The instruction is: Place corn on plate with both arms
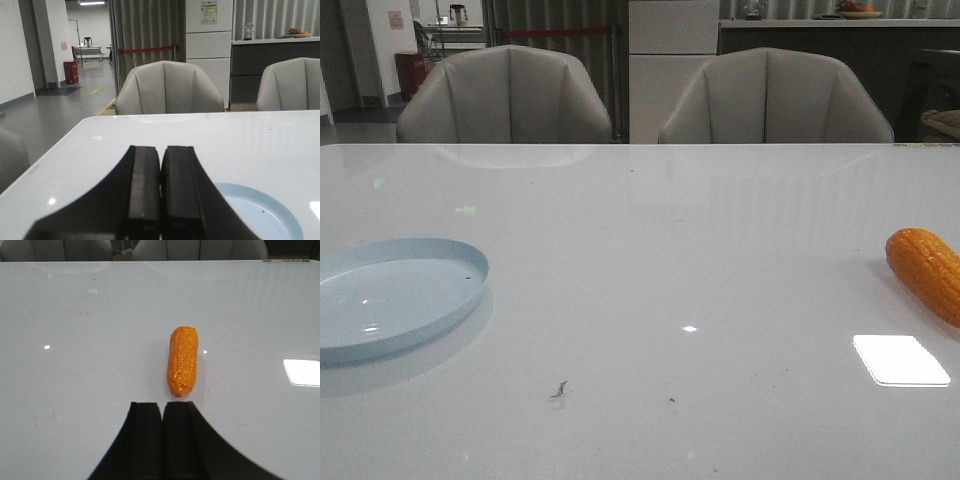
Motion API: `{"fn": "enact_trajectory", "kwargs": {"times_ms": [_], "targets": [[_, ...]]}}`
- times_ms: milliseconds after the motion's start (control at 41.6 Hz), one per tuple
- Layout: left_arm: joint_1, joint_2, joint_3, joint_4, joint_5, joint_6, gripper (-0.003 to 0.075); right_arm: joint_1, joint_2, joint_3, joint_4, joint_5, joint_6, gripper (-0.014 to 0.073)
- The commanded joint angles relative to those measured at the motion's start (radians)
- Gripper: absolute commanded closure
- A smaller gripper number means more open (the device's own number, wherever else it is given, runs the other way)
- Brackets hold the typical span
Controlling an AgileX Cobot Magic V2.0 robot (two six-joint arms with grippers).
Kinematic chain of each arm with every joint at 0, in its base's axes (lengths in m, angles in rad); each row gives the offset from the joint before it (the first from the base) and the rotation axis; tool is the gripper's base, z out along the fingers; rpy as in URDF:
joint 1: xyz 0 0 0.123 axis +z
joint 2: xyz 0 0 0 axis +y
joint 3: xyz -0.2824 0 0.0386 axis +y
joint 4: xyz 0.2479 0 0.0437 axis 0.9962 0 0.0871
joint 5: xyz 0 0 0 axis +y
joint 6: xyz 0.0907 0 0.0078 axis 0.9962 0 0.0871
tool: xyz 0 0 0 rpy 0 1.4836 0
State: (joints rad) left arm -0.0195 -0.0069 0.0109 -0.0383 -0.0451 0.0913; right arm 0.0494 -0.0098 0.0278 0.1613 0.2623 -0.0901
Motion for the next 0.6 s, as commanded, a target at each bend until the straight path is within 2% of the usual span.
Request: {"fn": "enact_trajectory", "kwargs": {"times_ms": [0, 360, 576], "targets": [[0.001, -0.014, 0.033, -0.009, -0.136, -0.011, 0.0627, -0.001, -0.025, -0.021, -0.007, -0.102, -0.002, 0.0571], [0.001, -0.014, -0.049, -0.009, -0.163, -0.011, 0.0627, -0.001, -0.025, -0.021, -0.009, -0.208, -0.002, 0.0571], [0.001, -0.013, -0.148, 0.001, -0.158, -0.011, 0.0627, 0.0, -0.025, -0.027, -0.007, -0.415, -0.002, 0.0568]]}}
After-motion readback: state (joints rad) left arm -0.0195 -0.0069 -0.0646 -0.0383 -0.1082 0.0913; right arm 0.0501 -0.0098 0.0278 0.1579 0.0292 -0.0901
